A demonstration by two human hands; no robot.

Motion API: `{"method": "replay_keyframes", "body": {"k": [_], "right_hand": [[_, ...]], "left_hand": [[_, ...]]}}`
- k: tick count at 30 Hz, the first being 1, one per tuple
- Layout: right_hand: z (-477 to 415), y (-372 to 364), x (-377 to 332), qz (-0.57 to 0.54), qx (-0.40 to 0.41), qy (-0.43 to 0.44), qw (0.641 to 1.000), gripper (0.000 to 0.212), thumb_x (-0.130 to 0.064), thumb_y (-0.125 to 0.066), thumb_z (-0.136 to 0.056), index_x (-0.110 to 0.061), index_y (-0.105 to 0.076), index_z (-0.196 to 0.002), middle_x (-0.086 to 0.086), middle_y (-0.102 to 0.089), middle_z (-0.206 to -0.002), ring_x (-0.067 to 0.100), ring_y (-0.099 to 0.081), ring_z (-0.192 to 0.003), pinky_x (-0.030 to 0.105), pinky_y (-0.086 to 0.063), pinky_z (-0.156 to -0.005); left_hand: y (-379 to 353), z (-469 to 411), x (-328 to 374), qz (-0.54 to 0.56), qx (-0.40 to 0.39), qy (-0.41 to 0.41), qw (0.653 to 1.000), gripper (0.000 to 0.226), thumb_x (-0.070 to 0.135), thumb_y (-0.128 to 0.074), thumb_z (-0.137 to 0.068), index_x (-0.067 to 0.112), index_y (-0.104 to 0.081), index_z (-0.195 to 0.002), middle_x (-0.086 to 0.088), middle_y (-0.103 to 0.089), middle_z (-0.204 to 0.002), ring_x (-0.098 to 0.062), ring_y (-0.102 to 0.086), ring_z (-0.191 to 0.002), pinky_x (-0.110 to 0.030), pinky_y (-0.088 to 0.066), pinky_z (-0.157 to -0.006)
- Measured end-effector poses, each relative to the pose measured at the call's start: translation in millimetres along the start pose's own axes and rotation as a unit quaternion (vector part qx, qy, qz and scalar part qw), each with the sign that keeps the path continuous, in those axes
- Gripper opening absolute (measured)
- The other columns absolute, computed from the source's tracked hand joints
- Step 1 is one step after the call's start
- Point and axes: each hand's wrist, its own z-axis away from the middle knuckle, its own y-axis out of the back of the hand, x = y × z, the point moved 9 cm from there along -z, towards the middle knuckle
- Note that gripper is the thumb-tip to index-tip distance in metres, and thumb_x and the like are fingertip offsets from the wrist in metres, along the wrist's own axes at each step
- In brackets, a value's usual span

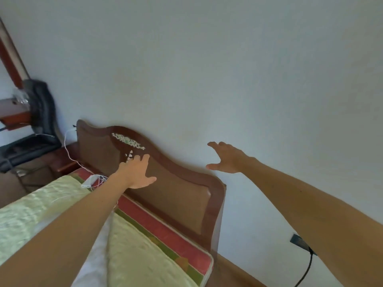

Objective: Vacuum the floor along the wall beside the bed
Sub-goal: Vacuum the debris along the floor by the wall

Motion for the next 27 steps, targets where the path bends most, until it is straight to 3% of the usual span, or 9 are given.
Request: {"method": "replay_keyframes", "body": {"k": [7, 14, 21, 27], "right_hand": [[-68, -7, -115, -0.013, -0.011, 0.137, 0.99, 0.085, -0.058, -0.061, -0.087, -0.03, -0.017, -0.154, 0.006, -0.043, -0.14, 0.028, -0.046, -0.127, 0.044, -0.043, -0.1], [-100, -22, -221, 0.004, -0.033, 0.294, 0.955, 0.088, -0.058, -0.063, -0.087, -0.024, -0.017, -0.154, 0.009, -0.046, -0.137, 0.03, -0.049, -0.126, 0.046, -0.044, -0.101], [-73, -44, -360, 0.026, -0.03, 0.472, 0.881, 0.086, -0.06, -0.062, -0.086, -0.027, -0.019, -0.152, 0.005, -0.048, -0.127, 0.027, -0.05, -0.119, 0.042, -0.047, -0.089], [-11, -65, -475, -0.007, -0.038, 0.57, 0.82, 0.087, -0.06, -0.062, -0.086, -0.026, -0.018, -0.153, 0.007, -0.047, -0.132, 0.027, -0.049, -0.121, 0.036, -0.043, -0.084]], "left_hand": [[19, 55, -112, -0.025, 0.03, 0.114, 0.993, 0.086, 0.061, -0.057, -0.089, 0.015, -0.021, -0.151, -0.014, -0.046, -0.142, -0.034, -0.051, -0.128, -0.05, -0.044, -0.103], [19, 123, -182, -0.026, 0.022, 0.239, 0.97, 0.079, 0.058, -0.059, -0.089, 0.016, -0.027, -0.148, -0.011, -0.049, -0.139, -0.031, -0.053, -0.124, -0.05, -0.044, -0.104], [8, 232, -228, -0.04, 0.003, 0.371, 0.928, 0.085, 0.057, -0.057, -0.091, 0.016, -0.017, -0.154, -0.013, -0.042, -0.147, -0.033, -0.045, -0.134, -0.051, -0.037, -0.111], [14, 386, -262, -0.073, -0.024, 0.501, 0.862, 0.086, 0.057, -0.057, -0.091, 0.014, -0.017, -0.154, -0.014, -0.043, -0.146, -0.033, -0.047, -0.132, -0.052, -0.038, -0.11]]}}
